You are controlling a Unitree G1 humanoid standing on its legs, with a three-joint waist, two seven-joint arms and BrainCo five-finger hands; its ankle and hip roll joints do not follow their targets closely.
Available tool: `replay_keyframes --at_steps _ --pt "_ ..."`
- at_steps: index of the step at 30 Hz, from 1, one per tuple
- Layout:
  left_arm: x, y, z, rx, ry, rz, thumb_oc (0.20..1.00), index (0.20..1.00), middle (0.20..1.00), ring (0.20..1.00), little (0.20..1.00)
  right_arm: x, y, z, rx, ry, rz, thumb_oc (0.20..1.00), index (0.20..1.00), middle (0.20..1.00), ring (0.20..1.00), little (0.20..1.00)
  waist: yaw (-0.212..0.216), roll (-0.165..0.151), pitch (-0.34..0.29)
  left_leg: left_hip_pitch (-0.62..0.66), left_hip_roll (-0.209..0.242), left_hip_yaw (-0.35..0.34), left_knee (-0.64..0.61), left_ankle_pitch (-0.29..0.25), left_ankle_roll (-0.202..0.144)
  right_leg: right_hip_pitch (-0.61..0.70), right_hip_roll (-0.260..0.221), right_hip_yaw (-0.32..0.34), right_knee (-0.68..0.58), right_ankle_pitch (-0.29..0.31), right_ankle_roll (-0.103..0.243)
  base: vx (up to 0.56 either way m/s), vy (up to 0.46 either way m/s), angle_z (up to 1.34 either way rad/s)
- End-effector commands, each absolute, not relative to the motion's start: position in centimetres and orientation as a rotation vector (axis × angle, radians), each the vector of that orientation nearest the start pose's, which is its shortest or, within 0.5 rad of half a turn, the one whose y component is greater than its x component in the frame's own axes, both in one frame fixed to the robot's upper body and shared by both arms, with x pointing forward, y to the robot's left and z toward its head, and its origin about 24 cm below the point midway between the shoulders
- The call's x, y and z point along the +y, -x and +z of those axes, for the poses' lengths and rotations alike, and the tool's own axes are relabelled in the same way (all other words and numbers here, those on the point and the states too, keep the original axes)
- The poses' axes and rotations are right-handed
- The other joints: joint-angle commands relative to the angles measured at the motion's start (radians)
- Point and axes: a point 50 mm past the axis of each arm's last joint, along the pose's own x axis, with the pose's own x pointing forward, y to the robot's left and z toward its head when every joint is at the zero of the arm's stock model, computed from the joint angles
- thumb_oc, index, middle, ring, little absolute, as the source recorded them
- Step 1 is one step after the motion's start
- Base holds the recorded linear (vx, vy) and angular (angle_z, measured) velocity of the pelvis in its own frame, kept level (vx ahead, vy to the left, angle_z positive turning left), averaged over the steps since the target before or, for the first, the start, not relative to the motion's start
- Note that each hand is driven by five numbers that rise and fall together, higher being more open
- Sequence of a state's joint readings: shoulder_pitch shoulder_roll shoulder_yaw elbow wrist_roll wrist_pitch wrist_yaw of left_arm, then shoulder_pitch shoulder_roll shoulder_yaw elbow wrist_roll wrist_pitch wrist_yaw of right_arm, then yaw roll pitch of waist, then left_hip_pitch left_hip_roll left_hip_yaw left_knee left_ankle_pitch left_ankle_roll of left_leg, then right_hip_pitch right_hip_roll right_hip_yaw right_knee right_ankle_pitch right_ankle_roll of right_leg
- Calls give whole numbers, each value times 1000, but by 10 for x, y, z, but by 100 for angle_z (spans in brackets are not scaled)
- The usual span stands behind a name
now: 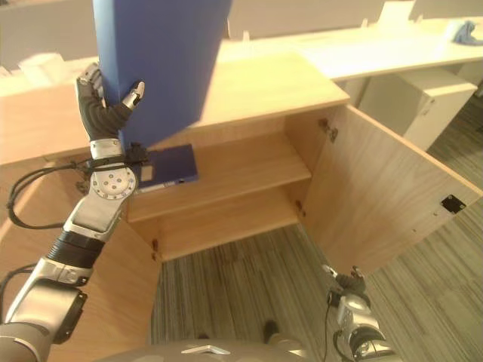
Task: Put the empty folder in the office cabinet
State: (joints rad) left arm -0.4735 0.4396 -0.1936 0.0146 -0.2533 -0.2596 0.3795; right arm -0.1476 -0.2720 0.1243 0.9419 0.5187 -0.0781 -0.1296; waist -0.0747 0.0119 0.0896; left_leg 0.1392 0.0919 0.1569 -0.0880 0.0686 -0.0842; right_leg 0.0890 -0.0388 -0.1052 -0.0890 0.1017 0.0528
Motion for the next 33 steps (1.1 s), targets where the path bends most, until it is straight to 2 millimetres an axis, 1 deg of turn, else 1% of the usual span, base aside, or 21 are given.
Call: replay_keyframes --at_steps 1,4,7,10,11,12,13,14,15,17,19,20,23,24,25,27,28,29,30,31,33 --pt "175 -306 208 -721 135 -37 200 200 200 200 200 -249 -235 -79 591 -49 -322 1000 1000 1000 1000 1000 20 -43 -73 -9 -3 -1 1 -95 -17 25 -61 -41 2 -110 83 12 51 0" --pt "171 -298 193 -647 259 -123 200 200 200 200 200 -248 -261 -52 471 -46 -274 1000 1000 1000 1000 1000 32 -41 -81 0 -7 -7 1 -95 -13 38 -68 -46 2 -109 81 -11 41 9" --pt "168 -288 174 -557 329 -201 200 200 200 200 200 -249 -285 -17 330 -9 -202 1000 1000 1000 1000 1000 43 -41 -83 6 -13 -12 1 -96 -8 45 -75 -48 2 -105 81 -21 43 8" --pt "168 -279 157 -479 383 -253 200 200 200 200 200 -250 -299 8 239 3 -158 1000 1000 1000 1000 1000 53 -43 -83 11 -18 -12 1 -98 -3 49 -82 -49 2 -100 82 -8 24 2" --pt "168 -279 157 -479 383 -253 200 200 200 200 200 -250 -299 8 239 3 -158 1000 1000 1000 1000 1000 53 -43 -83 11 -18 -12 1 -98 -3 49 -82 -49 2 -100 82 -17 34 0" --pt "167 -275 147 -425 411 -291 200 200 200 200 200 -253 -307 24 188 -3 -133 1000 1000 1000 1000 1000 60 -47 -81 11 -21 -15 1 -98 0 51 -86 -48 2 -98 82 0 0 0" --pt "165 -272 141 -396 433 -308 200 200 200 200 200 -253 -311 32 161 -11 -120 1000 1000 1000 1000 1000 64 -49 -80 11 -23 -16 1 -98 1 52 -87 -48 2 -97 83 -25 49 0" --pt "163 -268 133 -347 449 -346 200 200 200 200 200 -253 -318 48 106 -35 -93 1000 1000 1000 1000 1000 71 -52 -79 13 -26 -18 1 -99 4 54 -90 -49 2 -95 84 0 0 0" --pt "163 -267 133 -347 449 -346 200 200 200 200 200 -253 -318 48 106 -35 -93 1000 1000 1000 1000 1000 71 -52 -78 13 -26 -18 1 -99 4 54 -90 -49 2 -95 84 0 0 0" --pt "160 -264 125 -293 466 -385 200 200 200 200 200 -251 -323 64 50 -53 -63 1000 1000 1000 1000 1000 77 -57 -77 13 -28 -20 1 -100 7 55 -92 -50 2 -92 86 0 0 0" --pt "156 -261 120 -250 484 -431 200 200 200 200 200 -247 -329 79 -5 -99 -32 1000 1000 1000 1000 1000 81 -60 -76 13 -31 -22 1 -100 8 53 -97 -50 2 -88 88 0 0 0" --pt "154 -260 120 -238 489 -452 200 200 200 200 200 -245 -330 83 -23 -124 -21 1000 1000 1000 1000 1000 82 -60 -76 12 -32 -23 1 -100 10 52 -98 -50 2 -87 89 0 0 0" --pt "147 -256 114 -188 512 -505 200 200 200 200 200 -232 -337 94 -75 -261 16 1000 1000 1000 1000 1000 89 -64 -74 10 -36 -25 1 -102 14 48 -102 -46 2 -82 94 0 0 0" --pt "143 -252 114 -181 518 -533 200 200 200 200 200 -223 -342 99 -96 -353 36 1000 1000 1000 1000 1000 96 -68 -74 9 -38 -28 1 -104 17 46 -103 -44 2 -81 94 0 0 0" --pt "143 -252 114 -181 518 -533 200 200 200 200 200 -223 -343 99 -96 -355 37 1000 1000 1000 1000 1000 96 -68 -73 10 -39 -28 1 -104 18 46 -103 -43 2 -81 95 0 0 0" --pt "139 -249 114 -170 521 -559 200 200 200 200 200 -208 -348 104 -108 -431 76 1000 1000 1000 1000 1000 103 -74 -72 9 -41 -25 1 -106 20 46 -105 -39 2 -81 95 0 0 0" --pt "137 -246 116 -171 523 -573 200 200 200 200 200 -190 -350 106 -109 -512 131 1000 1000 1000 1000 1000 109 -78 -72 8 -42 -26 1 -106 21 45 -106 -38 2 -80 95 0 0 0" --pt "137 -246 116 -171 523 -572 200 200 200 200 200 -190 -350 106 -109 -513 132 1000 1000 1000 1000 1000 109 -79 -72 8 -42 -26 1 -106 21 45 -106 -38 2 -80 95 0 0 0" --pt "136 -245 118 -173 528 -579 200 200 200 200 200 -175 -349 107 -107 -547 187 1000 1000 1000 1000 1000 111 -82 -71 7 -41 -26 1 -106 20 44 -107 -37 2 -79 95 0 0 0" --pt "135 -245 119 -177 528 -580 200 200 200 200 200 -162 -347 112 -119 -568 242 1000 1000 1000 1000 1000 113 -85 -69 5 -41 -25 1 -104 20 43 -107 -37 2 -79 94 0 0 0" --pt "137 -242 123 -195 518 -573 200 200 200 200 200 -133 -335 125 -158 -603 387 1000 1000 1000 1000 1000 115 -91 -66 -2 -40 -27 1 -101 19 37 -107 -34 2 -77 93 0 0 0"
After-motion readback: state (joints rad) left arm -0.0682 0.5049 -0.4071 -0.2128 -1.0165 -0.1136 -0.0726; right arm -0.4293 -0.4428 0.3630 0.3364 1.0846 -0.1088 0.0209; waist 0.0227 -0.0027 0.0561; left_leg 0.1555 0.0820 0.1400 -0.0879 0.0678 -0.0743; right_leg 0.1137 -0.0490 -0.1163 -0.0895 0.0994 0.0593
